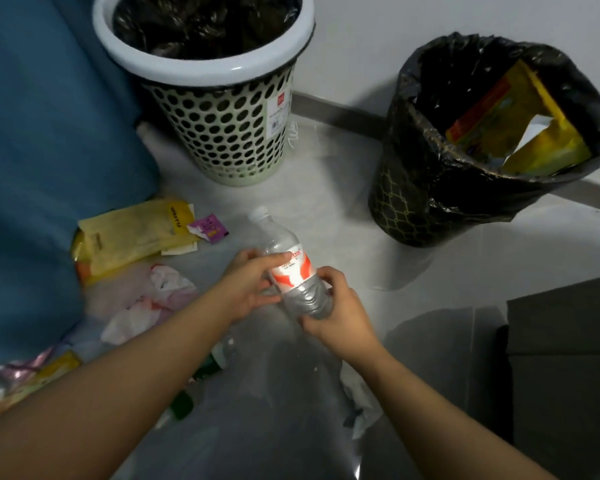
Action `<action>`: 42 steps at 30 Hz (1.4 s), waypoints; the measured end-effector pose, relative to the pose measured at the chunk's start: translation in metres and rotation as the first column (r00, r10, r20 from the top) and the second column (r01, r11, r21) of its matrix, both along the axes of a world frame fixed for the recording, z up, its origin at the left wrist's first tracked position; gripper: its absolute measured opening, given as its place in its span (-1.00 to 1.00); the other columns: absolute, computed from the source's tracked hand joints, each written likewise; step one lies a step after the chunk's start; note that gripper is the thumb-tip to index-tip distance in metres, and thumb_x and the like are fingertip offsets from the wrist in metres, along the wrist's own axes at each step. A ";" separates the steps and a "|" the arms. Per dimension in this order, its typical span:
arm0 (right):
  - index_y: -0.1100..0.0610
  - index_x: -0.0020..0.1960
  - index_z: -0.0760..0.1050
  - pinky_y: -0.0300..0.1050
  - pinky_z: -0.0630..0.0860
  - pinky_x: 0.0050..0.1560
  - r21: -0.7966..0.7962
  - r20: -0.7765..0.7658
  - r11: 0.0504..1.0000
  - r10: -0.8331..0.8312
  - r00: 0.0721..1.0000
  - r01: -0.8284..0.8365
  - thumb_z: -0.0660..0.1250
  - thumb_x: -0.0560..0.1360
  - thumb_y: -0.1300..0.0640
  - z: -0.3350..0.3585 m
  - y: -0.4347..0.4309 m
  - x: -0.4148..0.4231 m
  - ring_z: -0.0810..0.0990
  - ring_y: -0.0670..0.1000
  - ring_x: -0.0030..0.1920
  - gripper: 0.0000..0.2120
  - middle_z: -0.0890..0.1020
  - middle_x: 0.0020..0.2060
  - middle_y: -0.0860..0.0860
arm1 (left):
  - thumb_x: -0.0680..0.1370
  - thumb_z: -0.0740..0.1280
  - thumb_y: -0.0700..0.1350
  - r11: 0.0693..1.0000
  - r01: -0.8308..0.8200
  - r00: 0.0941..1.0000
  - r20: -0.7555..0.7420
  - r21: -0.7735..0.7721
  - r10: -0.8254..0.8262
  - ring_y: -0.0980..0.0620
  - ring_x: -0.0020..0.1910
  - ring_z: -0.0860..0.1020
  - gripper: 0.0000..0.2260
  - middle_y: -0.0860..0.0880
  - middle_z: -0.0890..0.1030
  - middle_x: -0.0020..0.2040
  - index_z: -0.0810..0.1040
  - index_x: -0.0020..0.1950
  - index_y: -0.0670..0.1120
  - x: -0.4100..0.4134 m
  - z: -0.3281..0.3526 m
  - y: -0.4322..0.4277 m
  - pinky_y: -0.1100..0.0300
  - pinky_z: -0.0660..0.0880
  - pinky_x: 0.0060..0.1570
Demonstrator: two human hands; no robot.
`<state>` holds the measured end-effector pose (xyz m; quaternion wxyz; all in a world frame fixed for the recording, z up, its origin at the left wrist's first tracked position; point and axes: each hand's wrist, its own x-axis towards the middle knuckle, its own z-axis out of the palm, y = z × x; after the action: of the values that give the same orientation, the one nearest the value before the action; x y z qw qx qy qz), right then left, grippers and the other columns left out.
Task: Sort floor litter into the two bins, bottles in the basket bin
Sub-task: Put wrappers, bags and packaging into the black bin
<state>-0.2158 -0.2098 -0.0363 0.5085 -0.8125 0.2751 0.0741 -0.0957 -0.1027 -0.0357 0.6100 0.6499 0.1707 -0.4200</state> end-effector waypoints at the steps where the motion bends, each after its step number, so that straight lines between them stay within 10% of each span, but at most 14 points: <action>1: -0.14 0.15 0.31 -0.07 0.56 -0.01 -0.015 0.041 1.000 0.026 0.999 -0.025 0.44 0.25 0.07 0.006 0.000 0.005 0.55 -0.03 -0.01 -0.46 0.53 -0.04 -0.17 | 0.42 0.44 -0.12 0.999 -0.030 0.999 0.033 -0.016 0.031 -0.10 0.00 0.59 -0.55 -0.12 0.58 0.14 0.36 0.24 -0.10 0.004 0.009 0.005 -0.02 0.55 -0.05; 12: -0.03 0.21 0.42 -0.11 0.44 0.17 -0.180 0.354 0.981 0.136 0.925 -0.076 0.42 0.32 0.14 0.076 0.007 0.068 0.47 -0.11 0.07 -0.52 0.48 0.04 -0.22 | 0.39 0.45 -0.28 0.970 -0.161 0.829 0.508 -0.183 0.233 0.02 -0.05 0.59 -0.40 0.00 0.53 0.10 0.32 0.35 0.04 0.034 0.112 0.027 0.23 0.55 -0.38; 18: 0.03 0.25 0.42 -0.02 0.47 0.18 -0.228 0.477 0.974 0.104 0.873 0.009 0.38 0.42 0.15 0.130 0.007 0.113 0.48 -0.07 0.12 -0.58 0.50 0.11 -0.14 | 0.29 0.50 -0.16 0.966 -0.119 0.651 0.716 -0.231 0.251 0.03 0.08 0.59 -0.46 0.02 0.58 0.09 0.39 0.12 0.23 0.067 0.178 0.032 0.02 0.58 0.06; 26: 0.01 0.30 0.38 -0.04 0.44 0.26 -0.177 0.564 0.977 0.004 0.826 0.115 0.32 0.46 0.19 0.181 0.003 0.157 0.46 -0.07 0.20 -0.58 0.49 0.21 -0.09 | 0.27 0.46 -0.20 0.886 -0.242 0.409 0.787 -0.395 0.462 0.06 0.12 0.56 -0.40 0.02 0.54 0.15 0.31 0.21 0.09 0.118 0.228 0.026 -0.03 0.53 0.17; 42: 0.02 0.29 0.38 -0.02 0.45 0.24 -0.195 0.443 0.970 -0.045 0.895 0.145 0.30 0.46 0.22 0.157 -0.003 0.166 0.49 -0.02 0.18 -0.59 0.49 0.21 -0.07 | 0.36 0.51 -0.15 0.953 -0.250 0.345 0.935 0.169 -0.075 0.09 0.21 0.31 -0.34 -0.10 0.29 0.35 0.30 0.39 0.03 0.171 0.191 -0.001 0.53 0.09 0.06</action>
<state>-0.0500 -0.2129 0.1203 0.4660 -0.8457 0.2004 -0.1656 0.0751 -0.1036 0.1549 0.5199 0.8419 -0.1144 0.0883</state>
